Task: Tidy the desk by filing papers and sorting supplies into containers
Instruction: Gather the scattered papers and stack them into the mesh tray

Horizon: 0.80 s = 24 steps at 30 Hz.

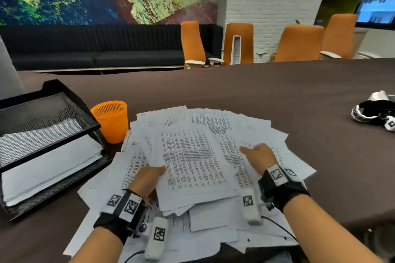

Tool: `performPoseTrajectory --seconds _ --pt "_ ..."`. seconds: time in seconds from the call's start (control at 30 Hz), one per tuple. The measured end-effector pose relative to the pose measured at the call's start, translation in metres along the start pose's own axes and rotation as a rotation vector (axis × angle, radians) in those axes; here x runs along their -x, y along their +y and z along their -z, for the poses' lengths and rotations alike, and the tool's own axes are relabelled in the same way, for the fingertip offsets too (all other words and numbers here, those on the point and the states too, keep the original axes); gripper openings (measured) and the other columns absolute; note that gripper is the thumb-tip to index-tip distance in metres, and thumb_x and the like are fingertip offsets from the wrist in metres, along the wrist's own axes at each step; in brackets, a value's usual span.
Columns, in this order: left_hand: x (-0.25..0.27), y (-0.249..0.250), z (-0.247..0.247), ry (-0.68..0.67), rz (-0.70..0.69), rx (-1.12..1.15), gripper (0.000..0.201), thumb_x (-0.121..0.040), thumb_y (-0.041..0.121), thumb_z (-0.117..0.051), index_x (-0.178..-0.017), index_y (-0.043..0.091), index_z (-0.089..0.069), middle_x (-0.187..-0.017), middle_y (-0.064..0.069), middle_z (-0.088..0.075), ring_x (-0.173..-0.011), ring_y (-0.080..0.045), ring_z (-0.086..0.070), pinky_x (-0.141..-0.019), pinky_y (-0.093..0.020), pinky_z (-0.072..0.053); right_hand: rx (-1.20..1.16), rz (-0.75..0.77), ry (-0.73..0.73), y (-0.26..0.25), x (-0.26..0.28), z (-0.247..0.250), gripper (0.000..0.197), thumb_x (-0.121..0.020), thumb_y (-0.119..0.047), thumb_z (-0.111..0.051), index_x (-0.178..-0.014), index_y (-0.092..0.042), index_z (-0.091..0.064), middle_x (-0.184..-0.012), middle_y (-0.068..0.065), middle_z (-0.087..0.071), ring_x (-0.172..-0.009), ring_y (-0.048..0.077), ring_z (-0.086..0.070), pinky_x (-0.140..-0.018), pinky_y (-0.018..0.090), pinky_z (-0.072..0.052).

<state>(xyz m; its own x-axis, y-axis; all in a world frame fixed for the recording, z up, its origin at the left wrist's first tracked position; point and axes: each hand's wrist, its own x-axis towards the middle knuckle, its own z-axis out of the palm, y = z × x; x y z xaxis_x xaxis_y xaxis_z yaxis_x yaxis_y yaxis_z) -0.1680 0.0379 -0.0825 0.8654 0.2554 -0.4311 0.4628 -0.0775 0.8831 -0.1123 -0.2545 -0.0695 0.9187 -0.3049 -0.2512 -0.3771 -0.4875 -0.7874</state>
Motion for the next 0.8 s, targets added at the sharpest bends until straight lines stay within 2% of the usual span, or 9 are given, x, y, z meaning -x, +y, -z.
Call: performPoseTrajectory --seconds 0.1,0.17,0.23,0.33,0.4,0.53,0.6,0.67,0.8 --pt "0.014 0.006 -0.019 -0.103 -0.038 -0.068 0.024 -0.099 0.017 -0.053 -0.12 0.004 -0.052 -0.117 -0.018 -0.065 -0.105 -0.036 -0.064 -0.097 -0.047 -0.05 -0.185 -0.138 -0.048 0.01 -0.015 -0.002 0.066 -0.063 -0.05 -0.076 -0.11 -0.012 -0.05 -0.085 0.007 -0.051 -0.066 0.022 -0.051 -0.059 0.03 -0.047" --pt "0.018 0.007 -0.026 -0.166 -0.055 -0.133 0.022 -0.099 0.019 -0.053 -0.117 0.007 -0.05 -0.114 -0.019 -0.066 -0.104 -0.037 -0.064 -0.097 -0.051 -0.05 -0.182 -0.129 -0.09 0.009 -0.011 -0.01 0.071 -0.08 -0.042 -0.072 -0.135 -0.008 -0.043 -0.103 0.01 -0.055 -0.071 0.022 -0.055 -0.052 0.027 -0.047" --pt "0.021 0.005 -0.031 -0.215 -0.08 -0.219 0.022 -0.097 0.017 -0.056 -0.117 0.008 -0.051 -0.112 -0.018 -0.065 -0.103 -0.036 -0.064 -0.096 -0.051 -0.051 -0.162 -0.062 -0.126 0.009 -0.005 -0.017 0.067 -0.089 -0.034 -0.068 -0.141 -0.005 -0.038 -0.116 0.008 -0.053 -0.082 0.023 -0.057 -0.06 0.029 -0.045" --pt "0.022 0.0 -0.031 -0.144 -0.113 -0.215 0.041 -0.09 0.01 -0.064 -0.122 0.018 -0.041 -0.113 -0.008 -0.063 -0.102 -0.029 -0.063 -0.093 -0.046 -0.053 -0.13 0.063 -0.183 0.005 0.001 -0.025 0.02 -0.092 -0.013 -0.061 -0.11 -0.005 -0.062 -0.117 0.013 -0.065 -0.098 0.031 -0.065 -0.082 0.039 -0.055" --pt "0.02 -0.001 -0.025 -0.061 -0.135 -0.176 0.045 -0.089 0.008 -0.066 -0.121 0.02 -0.038 -0.114 -0.003 -0.061 -0.104 -0.028 -0.061 -0.095 -0.045 -0.051 -0.063 0.13 -0.2 0.004 0.0 -0.024 0.014 -0.093 -0.01 -0.056 -0.095 -0.001 -0.065 -0.099 0.014 -0.067 -0.087 0.029 -0.065 -0.076 0.037 -0.055" --pt "0.01 -0.002 -0.012 -0.026 -0.125 -0.208 0.026 -0.092 0.003 -0.058 -0.118 0.01 -0.059 -0.113 -0.015 -0.068 -0.104 -0.035 -0.064 -0.097 -0.048 -0.05 0.056 0.101 0.01 0.012 -0.014 0.005 0.025 -0.093 -0.033 -0.059 -0.083 -0.011 -0.065 -0.079 0.01 -0.054 -0.069 0.022 -0.051 -0.067 0.029 -0.041" --pt "0.005 -0.003 -0.005 0.005 -0.113 -0.207 0.021 -0.093 0.001 -0.055 -0.111 0.007 -0.061 -0.11 -0.022 -0.068 -0.101 -0.039 -0.064 -0.091 -0.044 -0.052 0.22 -0.031 0.139 0.024 -0.025 0.028 0.042 -0.084 -0.046 -0.067 -0.108 -0.012 -0.061 -0.107 0.013 -0.061 -0.097 0.029 -0.059 -0.084 0.035 -0.045" --pt "-0.001 -0.005 0.0 0.021 -0.105 -0.205 0.02 -0.092 0.0 -0.054 -0.11 0.002 -0.062 -0.11 -0.028 -0.066 -0.096 -0.037 -0.065 -0.078 -0.037 -0.05 0.308 -0.199 0.21 0.036 -0.031 0.045 0.085 -0.072 -0.05 -0.079 -0.137 -0.009 -0.042 -0.14 0.018 -0.047 -0.129 0.038 -0.043 -0.104 0.045 -0.04" --pt "-0.006 -0.007 0.001 0.016 -0.111 -0.208 0.021 -0.091 -0.001 -0.055 -0.111 0.001 -0.062 -0.11 -0.029 -0.067 -0.09 -0.034 -0.066 -0.077 -0.039 -0.053 0.347 -0.268 0.238 0.046 -0.039 0.057 0.109 -0.059 -0.037 -0.092 -0.142 -0.011 -0.026 -0.143 0.022 -0.043 -0.133 0.042 -0.038 -0.107 0.054 -0.036"
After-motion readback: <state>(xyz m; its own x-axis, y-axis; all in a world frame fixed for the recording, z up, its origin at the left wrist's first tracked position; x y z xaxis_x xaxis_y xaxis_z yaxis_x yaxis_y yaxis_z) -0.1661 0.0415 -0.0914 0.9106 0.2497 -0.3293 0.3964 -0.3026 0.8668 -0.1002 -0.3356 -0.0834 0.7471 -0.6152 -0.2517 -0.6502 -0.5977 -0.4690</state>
